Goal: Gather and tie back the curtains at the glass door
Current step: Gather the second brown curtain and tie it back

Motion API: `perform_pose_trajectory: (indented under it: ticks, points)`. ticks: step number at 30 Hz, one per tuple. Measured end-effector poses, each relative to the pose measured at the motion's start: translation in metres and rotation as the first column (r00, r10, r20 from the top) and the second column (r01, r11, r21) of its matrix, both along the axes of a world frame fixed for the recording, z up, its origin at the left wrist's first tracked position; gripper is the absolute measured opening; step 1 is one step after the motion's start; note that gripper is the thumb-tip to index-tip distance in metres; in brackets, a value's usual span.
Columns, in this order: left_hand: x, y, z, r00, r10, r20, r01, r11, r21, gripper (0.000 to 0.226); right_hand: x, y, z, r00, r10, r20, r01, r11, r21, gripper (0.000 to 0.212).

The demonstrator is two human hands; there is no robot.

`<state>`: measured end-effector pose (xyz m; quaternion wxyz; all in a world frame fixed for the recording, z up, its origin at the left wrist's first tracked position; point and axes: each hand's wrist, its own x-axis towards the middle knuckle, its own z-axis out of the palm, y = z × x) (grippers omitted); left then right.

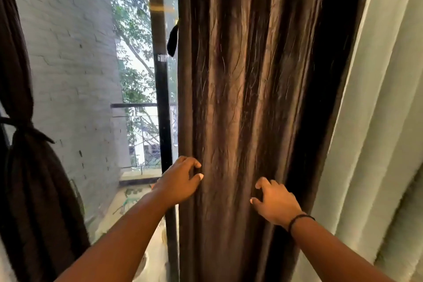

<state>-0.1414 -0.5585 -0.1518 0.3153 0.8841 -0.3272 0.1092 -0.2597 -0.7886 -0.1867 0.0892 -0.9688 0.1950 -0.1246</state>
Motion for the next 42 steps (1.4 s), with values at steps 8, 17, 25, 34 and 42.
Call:
perform_pose_trajectory:
  ticks: [8, 17, 25, 34, 42]
  points:
    - [0.075, -0.024, 0.086, 0.979, 0.066, 0.195, -0.019, 0.972, -0.233, 0.031, 0.098, -0.042, 0.066, 0.991, -0.031, 0.128, 0.029, 0.999, 0.015, 0.054]
    - [0.156, -0.081, 0.204, 0.822, 0.241, 0.516, 0.005, 0.903, -0.429, 0.076, 0.210, -0.046, 0.216, 0.780, -0.115, 0.615, 0.036, 0.989, 0.140, 0.093]
    - [0.182, -0.125, 0.295, 0.744, 0.308, 0.593, 0.054, 0.857, -0.513, 0.086, 0.255, -0.070, 0.309, 0.649, -0.087, 0.756, 0.063, 0.996, 0.060, 0.053]
    - [0.194, -0.144, 0.381, 0.628, 0.439, 0.642, 0.057, 0.797, -0.601, 0.078, 0.266, -0.094, 0.393, 0.575, 0.128, 0.808, -0.008, 0.988, -0.151, 0.019]
    - [0.203, -0.191, 0.422, 0.747, 0.404, 0.528, 0.000, 0.794, -0.607, 0.077, 0.257, -0.138, 0.410, 0.507, 0.281, 0.815, -0.107, 0.958, -0.265, 0.035]
